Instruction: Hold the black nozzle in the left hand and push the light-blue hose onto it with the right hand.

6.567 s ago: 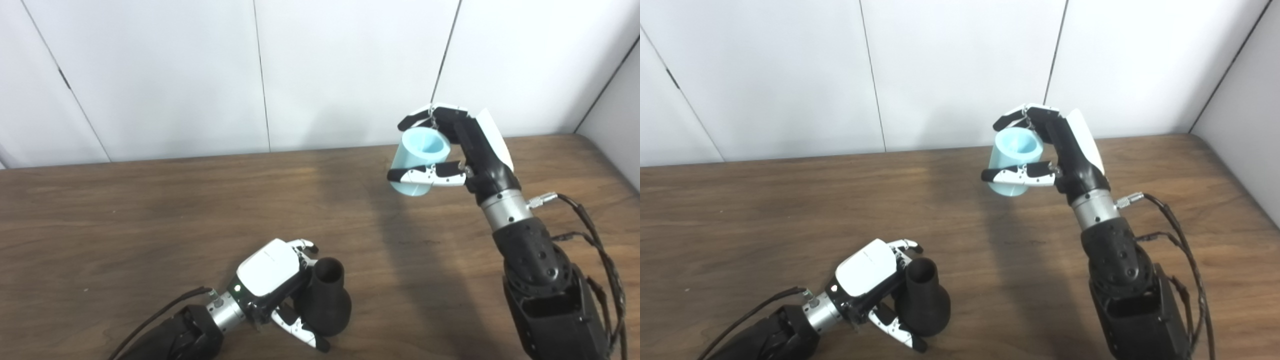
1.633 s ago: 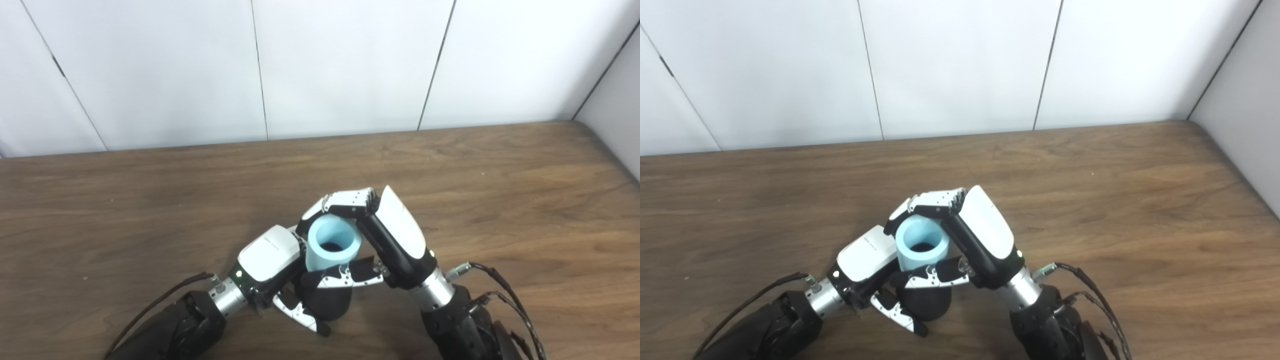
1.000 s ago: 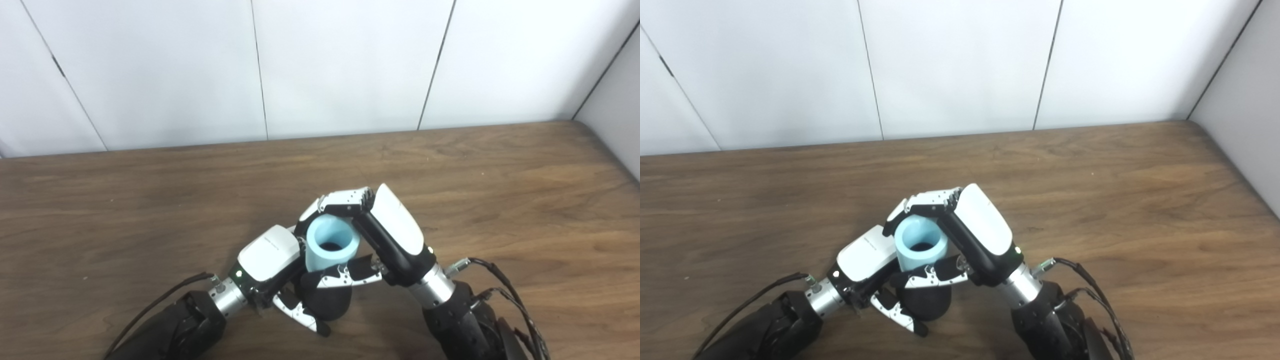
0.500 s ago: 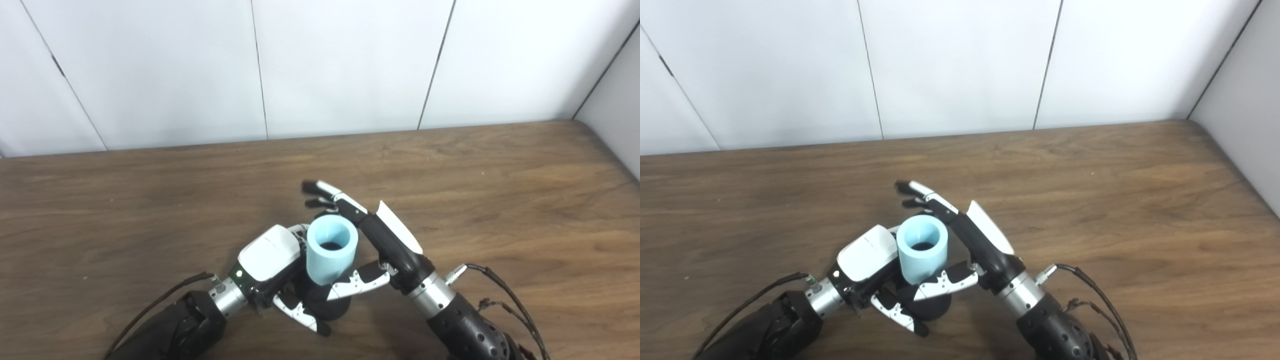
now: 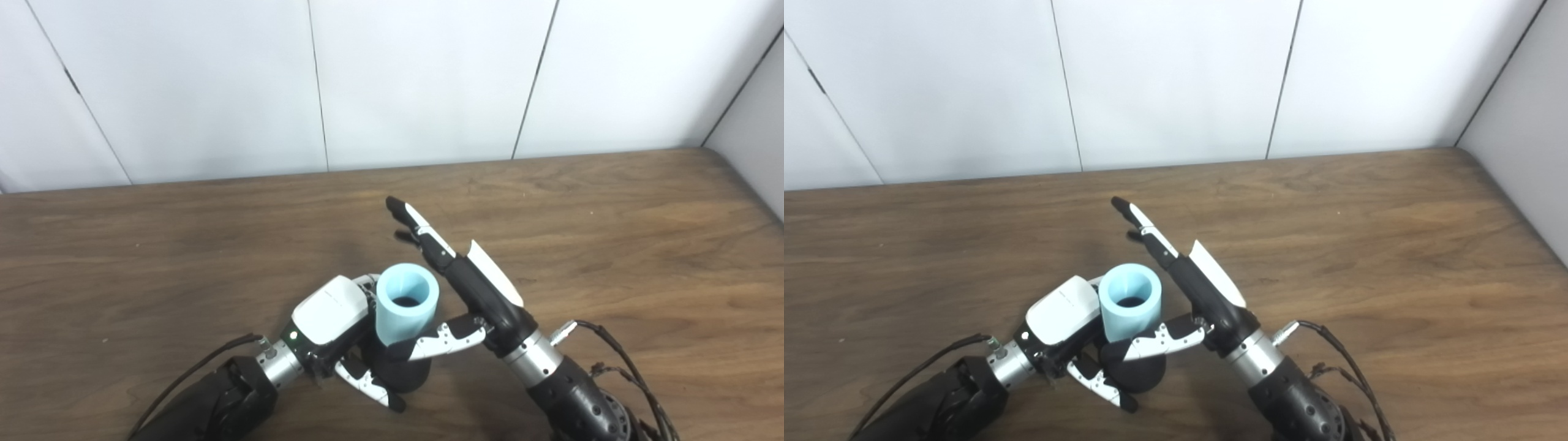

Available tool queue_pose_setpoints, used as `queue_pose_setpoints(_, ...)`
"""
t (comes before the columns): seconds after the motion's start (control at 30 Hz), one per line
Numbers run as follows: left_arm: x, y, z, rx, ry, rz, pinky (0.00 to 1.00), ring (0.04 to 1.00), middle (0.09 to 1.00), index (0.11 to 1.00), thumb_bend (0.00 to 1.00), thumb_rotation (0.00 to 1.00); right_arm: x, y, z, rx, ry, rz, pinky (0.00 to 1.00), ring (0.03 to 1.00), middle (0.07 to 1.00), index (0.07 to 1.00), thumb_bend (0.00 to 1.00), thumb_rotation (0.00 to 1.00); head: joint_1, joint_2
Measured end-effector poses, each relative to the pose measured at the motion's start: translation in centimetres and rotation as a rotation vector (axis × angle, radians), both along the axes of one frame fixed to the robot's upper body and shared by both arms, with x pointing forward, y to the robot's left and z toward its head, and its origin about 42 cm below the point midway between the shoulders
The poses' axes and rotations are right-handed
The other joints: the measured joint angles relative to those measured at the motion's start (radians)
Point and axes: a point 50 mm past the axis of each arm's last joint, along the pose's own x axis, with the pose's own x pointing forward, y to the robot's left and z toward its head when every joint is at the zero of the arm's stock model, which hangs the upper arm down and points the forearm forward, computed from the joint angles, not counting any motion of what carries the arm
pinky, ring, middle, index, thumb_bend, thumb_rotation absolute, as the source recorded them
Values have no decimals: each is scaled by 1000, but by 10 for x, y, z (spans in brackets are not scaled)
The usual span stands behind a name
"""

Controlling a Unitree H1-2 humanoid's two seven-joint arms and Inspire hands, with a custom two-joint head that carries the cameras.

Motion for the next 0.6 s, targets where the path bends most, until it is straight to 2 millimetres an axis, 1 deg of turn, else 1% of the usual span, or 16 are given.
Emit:
queue_pose_setpoints(0.07,0,0,0,1,-1,-2,812,521,466,498,522,0,3,-11,3,8,-18,-54,877,944,972,974,1000,803,-2,-3)
queue_pose_setpoints(0.1,0,-1,0,1,-1,-2,811,523,469,496,523,0,4,-19,4,14,-36,-89,884,950,971,971,1000,850,-3,-3)
queue_pose_setpoints(0.17,1,-1,0,1,-1,-2,815,531,473,495,523,0,7,-34,3,18,-71,-141,899,954,969,971,1000,893,-3,-3)
queue_pose_setpoints(0.23,1,-1,1,1,-4,-4,819,538,473,496,523,0,9,-50,1,-13,-83,-178,879,946,965,970,1000,938,-3,-8)
queue_pose_setpoints(0.27,1,-1,1,2,-3,-4,816,527,459,502,523,0,9,-59,2,-37,-90,-193,879,946,964,971,1000,953,0,-8)
queue_pose_setpoints(0.3,1,-2,1,3,-2,-5,815,515,444,508,522,0,9,-65,4,-63,-101,-204,888,954,964,971,1000,964,2,-8)
queue_pose_setpoints(0.37,2,-2,0,3,-2,-5,813,502,431,513,520,0,5,-74,15,-117,-144,-221,904,964,969,967,1000,989,2,-9)
queue_pose_setpoints(0.47,3,-3,0,3,0,-6,812,511,434,514,521,0,-8,-74,35,-177,-232,-213,911,962,964,967,1000,996,3,-9)
queue_pose_setpoints(0.5,3,-4,-1,3,0,-7,814,514,436,513,521,0,-13,-73,39,-186,-251,-208,915,965,967,970,1000,992,5,-9)
queue_pose_setpoints(0.6,4,-5,-1,5,1,-8,814,517,437,512,521,0,-24,-71,40,-210,-247,-179,917,993,989,978,988,921,8,-9)
